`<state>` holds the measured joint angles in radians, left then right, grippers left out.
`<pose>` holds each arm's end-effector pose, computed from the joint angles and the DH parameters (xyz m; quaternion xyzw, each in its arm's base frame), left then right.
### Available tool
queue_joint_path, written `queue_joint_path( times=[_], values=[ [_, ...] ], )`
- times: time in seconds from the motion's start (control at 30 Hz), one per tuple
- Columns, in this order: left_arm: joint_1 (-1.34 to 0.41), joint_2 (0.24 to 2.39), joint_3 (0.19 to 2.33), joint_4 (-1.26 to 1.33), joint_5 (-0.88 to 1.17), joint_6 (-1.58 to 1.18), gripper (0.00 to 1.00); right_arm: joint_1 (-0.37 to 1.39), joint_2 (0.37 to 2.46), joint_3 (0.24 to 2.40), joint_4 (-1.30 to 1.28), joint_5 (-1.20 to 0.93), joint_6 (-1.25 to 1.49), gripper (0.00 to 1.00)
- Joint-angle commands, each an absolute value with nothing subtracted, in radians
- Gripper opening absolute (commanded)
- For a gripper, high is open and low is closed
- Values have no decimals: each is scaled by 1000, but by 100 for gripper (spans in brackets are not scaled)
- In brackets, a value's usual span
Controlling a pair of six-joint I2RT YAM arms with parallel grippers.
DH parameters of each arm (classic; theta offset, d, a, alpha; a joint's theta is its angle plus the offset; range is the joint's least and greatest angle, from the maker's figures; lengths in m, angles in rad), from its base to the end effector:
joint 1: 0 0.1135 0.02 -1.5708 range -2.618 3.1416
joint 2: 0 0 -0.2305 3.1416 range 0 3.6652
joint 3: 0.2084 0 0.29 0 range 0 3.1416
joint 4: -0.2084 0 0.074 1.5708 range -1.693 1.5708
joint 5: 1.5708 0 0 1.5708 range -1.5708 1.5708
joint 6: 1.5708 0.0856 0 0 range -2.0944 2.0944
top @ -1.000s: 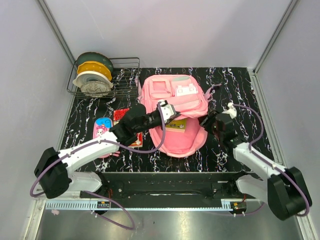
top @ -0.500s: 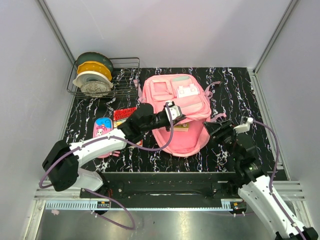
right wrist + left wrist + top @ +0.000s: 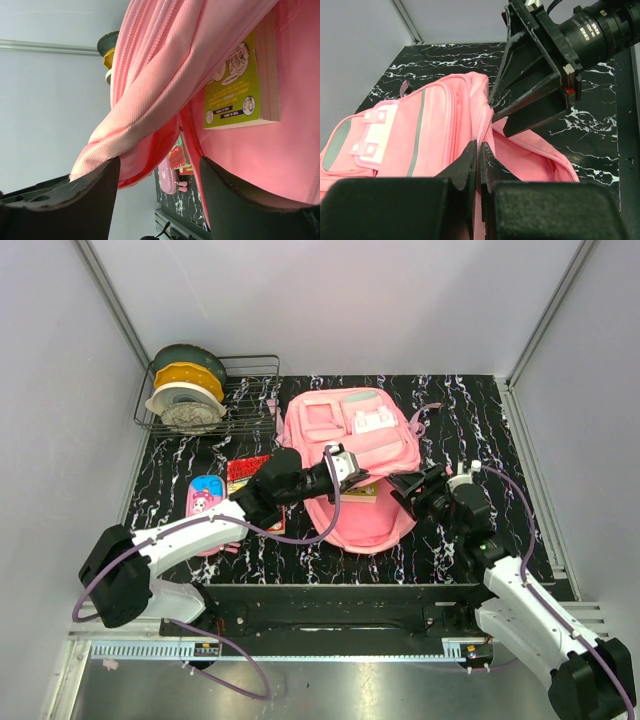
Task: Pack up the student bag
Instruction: Pick up the book from the center of the board.
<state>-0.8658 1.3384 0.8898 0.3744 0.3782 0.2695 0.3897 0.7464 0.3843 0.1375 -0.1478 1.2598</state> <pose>0.2362 -0.3264 0.2574 0.4948 0.5381 -0.3280 0.5983 0.2654 0.1226 0.1903 0.2869 0.7265 0.4958 0.3796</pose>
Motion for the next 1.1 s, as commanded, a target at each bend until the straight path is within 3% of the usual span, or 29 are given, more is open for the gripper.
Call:
queue_joint_path(
  times=[0.0, 0.03, 0.1, 0.17, 0.23, 0.3, 0.33, 0.5, 0.6, 0.73, 1.07],
  values=[
    [-871, 1311, 948, 364, 428, 278, 0, 388, 698, 456, 242, -132, 1281, 71],
    [-871, 1324, 959, 351, 420, 261, 2, 388, 677, 456, 200, -112, 1267, 71],
    [-870, 1333, 959, 328, 404, 253, 33, 388, 608, 453, 129, -62, 1262, 71],
    [-871, 1325, 927, 372, 391, 230, 56, 388, 522, 460, 7, -5, 1240, 71],
    [-873, 1295, 884, 406, 347, 207, 70, 388, 468, 463, -111, 69, 1233, 70],
    [-873, 1264, 864, 423, 249, 180, 94, 388, 394, 469, -164, 90, 1207, 71],
    [-873, 1228, 851, 419, 217, 151, 99, 388, 374, 472, -213, 112, 1201, 70],
    [-859, 1146, 831, 309, -163, 31, 99, 388, 391, 498, -235, 97, 1092, 70],
    [-749, 1157, 844, 183, -248, -101, 99, 390, 486, 518, -235, 46, 1069, 71],
    [-577, 1254, 903, 5, -192, -372, 99, 388, 563, 502, -149, -33, 1084, 71],
    [-520, 1753, 1253, -135, -31, -351, 99, 387, 529, 494, -178, -41, 1089, 71]
  ],
)
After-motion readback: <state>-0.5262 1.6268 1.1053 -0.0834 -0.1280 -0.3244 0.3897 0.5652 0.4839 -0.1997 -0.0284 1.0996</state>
